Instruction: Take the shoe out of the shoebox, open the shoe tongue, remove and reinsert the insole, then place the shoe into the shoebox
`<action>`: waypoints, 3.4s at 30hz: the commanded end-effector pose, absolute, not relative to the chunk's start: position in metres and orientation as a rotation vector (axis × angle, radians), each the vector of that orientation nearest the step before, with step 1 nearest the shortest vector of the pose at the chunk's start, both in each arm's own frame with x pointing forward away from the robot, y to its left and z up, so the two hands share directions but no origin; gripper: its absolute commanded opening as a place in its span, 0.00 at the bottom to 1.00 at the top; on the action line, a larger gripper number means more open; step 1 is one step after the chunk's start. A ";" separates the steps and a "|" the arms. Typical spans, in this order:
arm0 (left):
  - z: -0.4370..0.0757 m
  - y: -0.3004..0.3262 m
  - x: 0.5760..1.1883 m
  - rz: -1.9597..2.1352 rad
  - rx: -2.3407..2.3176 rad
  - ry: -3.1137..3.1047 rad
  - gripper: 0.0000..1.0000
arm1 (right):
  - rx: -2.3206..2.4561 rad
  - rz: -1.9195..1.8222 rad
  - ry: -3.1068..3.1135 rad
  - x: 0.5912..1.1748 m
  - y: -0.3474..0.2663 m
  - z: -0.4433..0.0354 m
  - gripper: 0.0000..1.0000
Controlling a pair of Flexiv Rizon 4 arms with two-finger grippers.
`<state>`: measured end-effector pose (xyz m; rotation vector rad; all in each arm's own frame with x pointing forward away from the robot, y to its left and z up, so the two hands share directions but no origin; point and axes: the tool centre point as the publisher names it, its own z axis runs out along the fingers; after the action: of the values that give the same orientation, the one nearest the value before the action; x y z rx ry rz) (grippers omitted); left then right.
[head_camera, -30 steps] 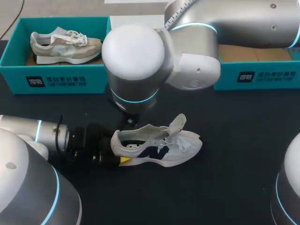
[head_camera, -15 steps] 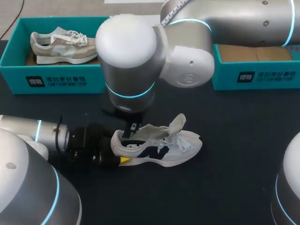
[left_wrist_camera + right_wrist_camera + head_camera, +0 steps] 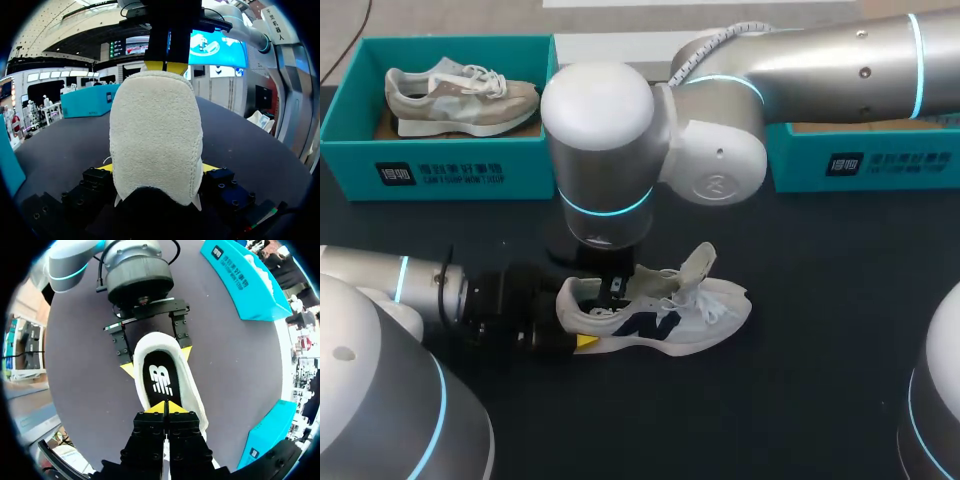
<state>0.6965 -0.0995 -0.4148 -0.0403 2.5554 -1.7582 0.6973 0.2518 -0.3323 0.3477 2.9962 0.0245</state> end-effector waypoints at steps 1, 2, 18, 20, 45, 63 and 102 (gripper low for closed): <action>-0.416 -0.098 0.695 -1.756 -0.041 2.556 0.00 | 0.297 0.043 3.057 0.707 0.249 -0.358 0.00; -0.416 -0.098 0.695 -1.756 -0.041 2.556 0.00 | 0.288 0.043 3.068 0.707 0.247 -0.361 0.00; -0.416 -0.098 0.695 -1.756 -0.041 2.556 0.00 | 0.253 0.017 3.094 0.717 0.228 -0.382 0.52; -0.416 -0.098 0.695 -1.756 -0.041 2.556 0.00 | 0.236 0.015 3.096 0.720 0.229 -0.386 0.49; -0.416 -0.098 0.695 -1.756 -0.041 2.556 0.00 | 0.393 -0.009 3.111 0.684 0.226 -0.383 0.00; -0.416 -0.098 0.695 -1.756 -0.041 2.556 0.00 | 0.348 0.036 2.954 0.709 0.222 -0.280 0.00; -0.416 -0.098 0.695 -1.756 -0.041 2.556 0.00 | 0.499 0.689 3.118 0.719 0.268 -0.293 1.00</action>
<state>0.6960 -0.0984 -0.4148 -0.0399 2.5549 -1.7587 0.7158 0.2842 -0.2865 0.4635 3.1184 0.4720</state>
